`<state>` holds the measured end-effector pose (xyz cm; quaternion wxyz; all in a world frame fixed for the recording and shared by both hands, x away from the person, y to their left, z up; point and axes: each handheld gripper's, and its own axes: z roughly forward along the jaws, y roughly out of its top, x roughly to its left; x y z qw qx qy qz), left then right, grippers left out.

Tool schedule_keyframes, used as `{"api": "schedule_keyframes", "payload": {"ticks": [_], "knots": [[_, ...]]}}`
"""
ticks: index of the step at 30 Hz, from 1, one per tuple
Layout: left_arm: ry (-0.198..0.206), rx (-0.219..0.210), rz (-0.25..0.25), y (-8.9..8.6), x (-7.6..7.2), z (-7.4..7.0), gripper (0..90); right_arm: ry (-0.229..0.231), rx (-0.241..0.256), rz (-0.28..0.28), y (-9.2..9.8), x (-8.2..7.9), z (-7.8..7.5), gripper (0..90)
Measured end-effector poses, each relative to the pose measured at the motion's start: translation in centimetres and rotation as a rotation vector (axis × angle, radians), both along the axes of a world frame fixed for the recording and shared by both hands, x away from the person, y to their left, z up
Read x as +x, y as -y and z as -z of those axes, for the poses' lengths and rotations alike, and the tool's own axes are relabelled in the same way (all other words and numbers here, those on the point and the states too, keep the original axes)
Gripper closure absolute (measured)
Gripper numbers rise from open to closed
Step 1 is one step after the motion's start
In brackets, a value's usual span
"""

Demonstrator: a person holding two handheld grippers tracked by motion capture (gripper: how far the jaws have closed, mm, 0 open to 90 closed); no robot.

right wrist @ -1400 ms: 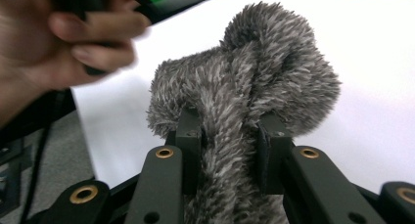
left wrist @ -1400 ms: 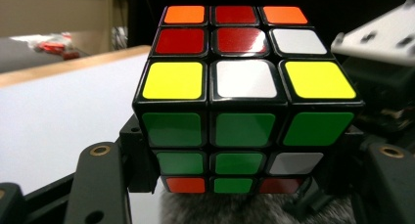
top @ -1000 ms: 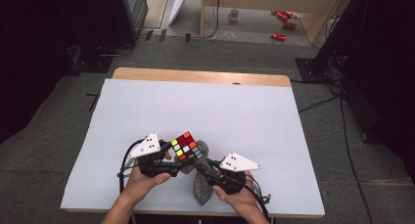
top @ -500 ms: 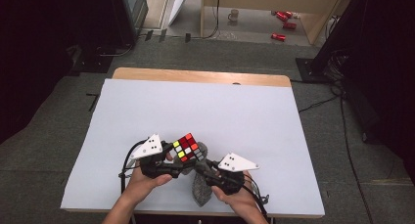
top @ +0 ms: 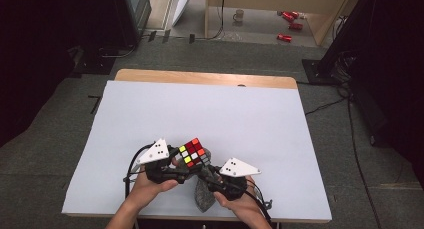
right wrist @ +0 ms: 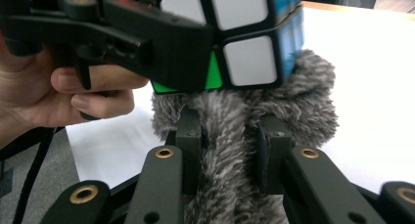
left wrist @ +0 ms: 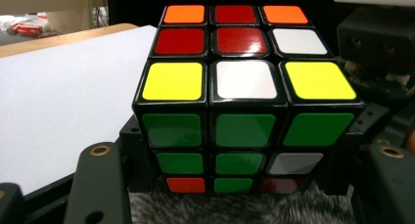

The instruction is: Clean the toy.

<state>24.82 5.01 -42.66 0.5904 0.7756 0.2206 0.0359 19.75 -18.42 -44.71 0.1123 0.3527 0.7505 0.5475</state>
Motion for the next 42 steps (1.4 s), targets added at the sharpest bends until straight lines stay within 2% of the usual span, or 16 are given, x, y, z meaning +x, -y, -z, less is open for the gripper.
{"api": "schedule_keyframes", "payload": {"ticks": [4,6,9,12,16,20,23,27,30,33,34,36,37,38,40,42], "knots": [[-0.006,0.000,-0.009,-0.4,0.2,0.1,34.5,-0.002,0.029,0.058,1.4,0.5,-0.3,70.0],[-0.006,0.001,-0.008,-0.3,0.2,0.1,34.5,-0.002,0.032,0.062,1.6,0.6,-0.3,70.0],[-0.003,0.008,-0.002,-0.1,0.1,0.1,34.5,-0.004,0.025,0.053,1.4,0.4,-0.1,70.1],[-0.003,0.010,0.008,0.2,-0.1,0.1,34.5,-0.007,0.004,0.006,0.1,0.0,0.3,69.9],[0.000,0.010,0.007,0.1,-0.1,0.1,34.5,0.002,-0.010,0.000,-0.2,-0.2,0.3,69.9],[0.003,0.005,0.000,-0.3,0.0,-0.1,34.5,0.001,0.035,0.063,1.4,0.4,-0.2,69.9],[0.000,0.006,0.000,-0.2,0.0,-0.1,34.5,-0.005,0.043,0.075,1.8,0.5,-0.2,69.9],[0.001,0.017,0.010,0.2,-0.1,0.0,34.5,-0.005,0.003,0.016,0.3,0.0,0.2,69.6],[0.004,0.021,0.008,0.2,-0.2,0.0,34.5,0.009,-0.019,0.008,-0.1,-0.1,0.3,69.5],[0.006,0.023,-0.004,-0.2,0.0,0.0,34.5,0.004,0.013,0.064,1.3,0.4,-0.1,69.5],[0.006,0.023,-0.004,-0.2,0.0,0.0,34.5,0.004,0.013,0.064,1.3,0.4,-0.1,69.5],[0.004,0.029,-0.011,-0.4,0.1,0.0,34.5,0.013,0.018,0.133,3.0,1.0,-0.5,69.5],[0.008,0.041,-0.017,-0.4,0.1,0.1,34.5,0.025,0.005,0.162,3.5,1.2,-0.5,69.5],[0.008,0.041,-0.017,-0.4,0.1,0.1,34.4,0.025,0.005,0.162,3.5,1.2,-0.5,69.5],[0.006,0.045,-0.014,-0.5,0.2,0.1,34.5,0.044,-0.030,0.237,5.3,1.9,-0.6,68.9],[0.006,0.050,-0.007,-0.6,0.2,0.2,34.4,0.042,-0.060,0.283,6.5,2.3,-0.5,68.1]]}}
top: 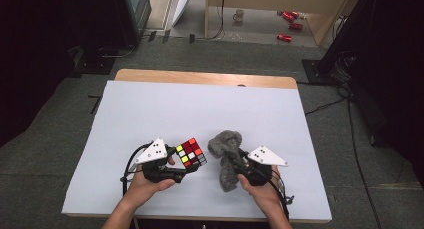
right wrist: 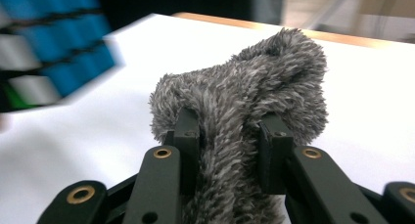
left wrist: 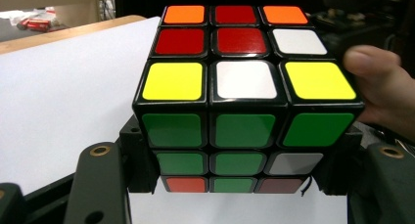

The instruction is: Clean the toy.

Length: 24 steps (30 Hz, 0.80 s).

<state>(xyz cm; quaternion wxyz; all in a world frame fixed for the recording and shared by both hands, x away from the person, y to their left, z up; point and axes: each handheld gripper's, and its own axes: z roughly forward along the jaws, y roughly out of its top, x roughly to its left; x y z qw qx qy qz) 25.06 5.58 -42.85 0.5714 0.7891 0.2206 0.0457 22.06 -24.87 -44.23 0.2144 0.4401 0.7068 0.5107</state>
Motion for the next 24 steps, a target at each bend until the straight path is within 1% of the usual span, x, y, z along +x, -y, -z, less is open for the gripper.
{"api": "schedule_keyframes", "payload": {"ticks": [1,2,3,4,5,6,7,9,10,11,12,13,14,15,16,17,18,20,21,24], "knots": [[0.000,0.000,0.000,0.0,0.0,0.0,34.5,0.000,0.000,0.000,0.0,0.0,0.0,68.1],[0.000,0.002,0.004,0.0,0.0,0.0,34.5,-0.011,-0.005,0.015,0.6,0.2,0.0,66.9],[-0.003,0.004,0.011,0.0,0.1,0.2,34.5,-0.024,-0.022,0.039,1.5,0.6,0.1,63.2],[-0.003,0.004,0.011,0.0,0.1,0.2,34.5,-0.024,-0.022,0.039,1.5,0.6,0.1,63.2],[-0.004,0.010,0.021,-0.1,0.1,0.3,34.5,-0.035,-0.027,0.058,2.4,1.0,0.1,61.9],[-0.004,0.010,0.021,-0.1,0.1,0.3,34.5,-0.035,-0.027,0.058,2.4,1.0,0.1,61.9],[-0.009,0.014,0.027,-0.1,0.2,0.6,34.5,-0.044,-0.020,0.054,3.2,1.2,0.1,58.4],[-0.009,0.019,0.032,-0.1,0.3,0.7,34.5,-0.048,-0.036,0.045,3.6,1.3,-0.1,51.6],[-0.011,0.020,0.035,-0.1,0.3,0.8,34.5,-0.048,-0.036,0.045,3.6,1.3,-0.1,51.6],[-0.013,0.027,0.043,-0.1,0.4,0.9,34.5,-0.045,-0.050,0.039,3.9,1.3,-0.4,44.7],[-0.013,0.027,0.043,-0.1,0.4,0.9,34.5,-0.045,-0.050,0.039,3.9,1.3,-0.4,44.7],[-0.017,0.028,0.046,-0.1,0.4,1.0,34.5,-0.041,-0.053,0.039,4.1,1.3,-0.8,39.4],[-0.017,0.028,0.046,-0.1,0.4,1.0,34.4,-0.041,-0.053,0.039,4.1,1.3,-0.8,39.4],[-0.019,0.034,0.046,-0.1,0.5,1.1,34.4,-0.039,-0.056,0.049,4.3,1.2,-1.4,34.7],[-0.019,0.034,0.046,-0.1,0.5,1.1,34.5,-0.039,-0.056,0.049,4.3,1.2,-1.4,34.7],[-0.022,0.036,0.047,-0.1,0.5,1.2,34.5,-0.035,-0.066,0.049,4.3,1.1,-1.9,29.4],[-0.022,0.036,0.047,-0.1,0.5,1.2,34.5,-0.035,-0.066,0.049,4.3,1.1,-1.9,29.4],[-0.022,0.036,0.048,-0.1,0.5,1.2,34.4,-0.032,-0.071,0.040,4.2,0.9,-2.4,25.1],[-0.021,0.037,0.052,-0.1,0.5,1.1,34.5,-0.023,-0.067,0.038,4.1,0.8,-2.8,23.1],[-0.021,0.038,0.060,0.1,0.4,1.1,34.4,-0.014,-0.061,0.022,3.9,0.6,-3.1,22.2]]}}
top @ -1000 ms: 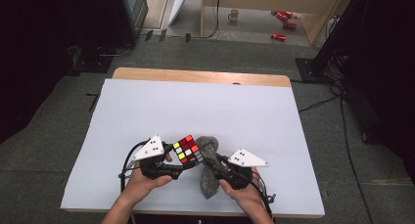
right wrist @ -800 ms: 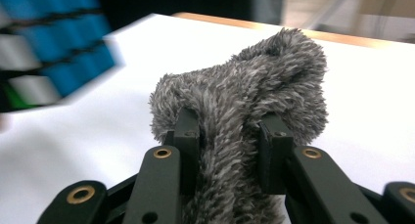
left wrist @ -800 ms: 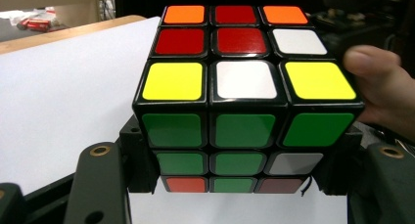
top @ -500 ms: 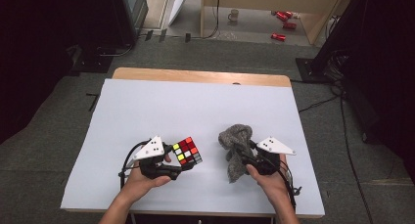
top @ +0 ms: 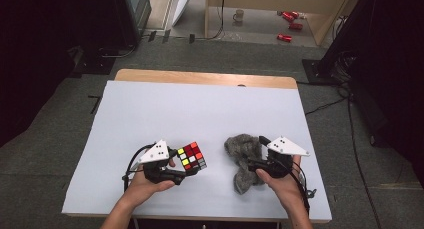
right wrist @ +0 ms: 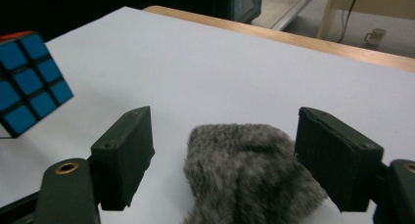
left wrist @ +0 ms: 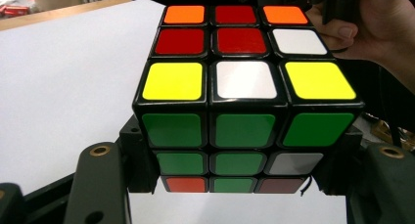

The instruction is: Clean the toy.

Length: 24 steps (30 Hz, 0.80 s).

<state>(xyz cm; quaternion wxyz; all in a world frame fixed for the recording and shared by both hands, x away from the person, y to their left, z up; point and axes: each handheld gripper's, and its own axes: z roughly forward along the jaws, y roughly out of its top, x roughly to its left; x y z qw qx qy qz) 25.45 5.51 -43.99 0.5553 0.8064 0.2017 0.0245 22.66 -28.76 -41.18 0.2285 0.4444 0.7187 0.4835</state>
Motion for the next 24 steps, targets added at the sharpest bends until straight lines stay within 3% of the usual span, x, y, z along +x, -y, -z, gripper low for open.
{"api": "schedule_keyframes", "payload": {"ticks": [2,3,4,5,7,9,10,12,14,19,24], "knots": [[0.003,0.002,0.013,0.1,-0.1,0.0,34.4,0.011,0.007,-0.032,-0.3,-0.2,-0.2,22.3],[0.006,0.001,0.025,0.2,-0.2,0.0,34.5,0.023,0.016,-0.081,-0.7,-0.5,-0.5,23.5],[0.008,0.001,0.037,0.3,-0.3,-0.1,34.5,0.023,0.016,-0.081,-0.7,-0.5,-0.5,23.5],[0.013,0.000,0.061,0.4,-0.4,-0.1,34.4,0.042,0.024,-0.157,-1.1,-1.0,-0.9,24.3],[0.015,0.003,0.090,0.6,-0.6,-0.1,34.4,0.062,0.025,-0.234,-1.8,-1.5,-1.2,24.6],[0.018,0.004,0.117,0.8,-0.7,-0.1,34.5,0.080,0.022,-0.302,-2.6,-2.0,-1.4,24.6],[0.018,0.004,0.117,0.8,-0.7,-0.1,34.5,0.080,0.022,-0.302,-2.6,-2.0,-1.4,24.6],[0.019,0.009,0.159,1.1,-1.0,-0.1,34.5,0.094,0.034,-0.387,-3.5,-2.5,-1.4,24.7],[0.022,0.011,0.175,1.3,-1.1,-0.1,34.4,0.094,0.038,-0.404,-3.6,-2.6,-1.4,24.7],[0.020,0.022,0.224,1.8,-1.4,0.2,34.4,0.085,0.063,-0.517,-4.4,-2.9,-0.8,24.6],[0.021,0.023,0.235,2.0,-1.5,0.2,34.4,0.074,0.068,-0.545,-4.9,-2.9,-0.4,24.8]]}}
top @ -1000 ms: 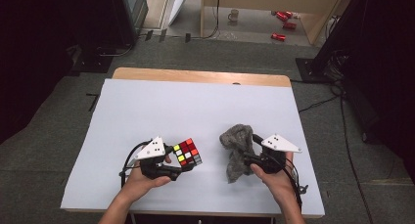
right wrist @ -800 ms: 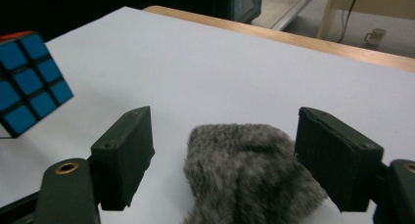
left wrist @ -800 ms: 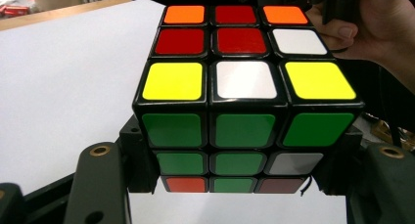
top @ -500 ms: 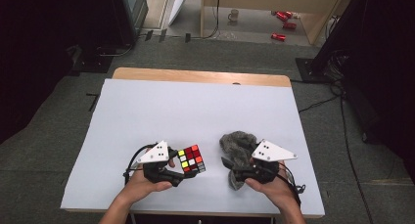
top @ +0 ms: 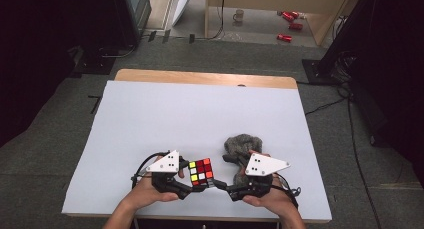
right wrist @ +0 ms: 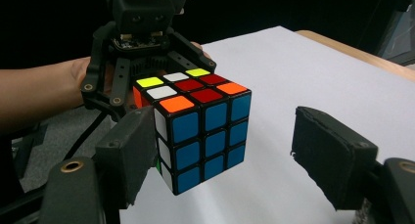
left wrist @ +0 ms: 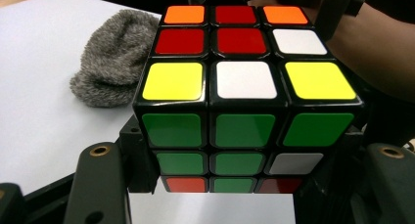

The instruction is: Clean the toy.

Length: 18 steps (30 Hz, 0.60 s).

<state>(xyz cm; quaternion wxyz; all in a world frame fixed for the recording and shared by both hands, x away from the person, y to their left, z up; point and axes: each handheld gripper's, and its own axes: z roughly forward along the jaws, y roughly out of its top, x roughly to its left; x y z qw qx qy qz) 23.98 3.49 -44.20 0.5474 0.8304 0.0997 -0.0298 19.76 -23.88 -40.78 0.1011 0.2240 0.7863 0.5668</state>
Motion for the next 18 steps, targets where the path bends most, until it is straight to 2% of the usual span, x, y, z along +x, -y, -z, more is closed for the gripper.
{"api": "schedule_keyframes", "payload": {"ticks": [2,3,6,8,13,18], "knots": [[0.001,-0.002,-0.014,0.01,0.06,-0.02,34.4,-0.002,-0.001,0.003,-0.17,0.06,0.15,24.9],[0.000,-0.002,-0.042,-0.04,0.21,-0.05,34.4,-0.005,-0.007,0.015,-0.33,0.17,0.29,25.0],[-0.002,-0.004,-0.051,-0.12,0.28,-0.07,34.5,-0.011,-0.005,0.027,-0.41,0.28,0.36,25.3],[-0.005,-0.008,-0.030,-0.16,0.24,-0.12,34.5,-0.019,0.002,0.031,-0.53,0.45,0.44,25.6],[-0.005,0.004,0.014,-0.02,0.00,-0.10,34.5,-0.031,0.004,-0.027,-1.04,0.58,0.78,25.6],[-0.002,-0.002,0.050,0.01,-0.17,-0.07,34.5,-0.034,0.009,-0.081,-1.16,0.39,0.88,26.9]]}}
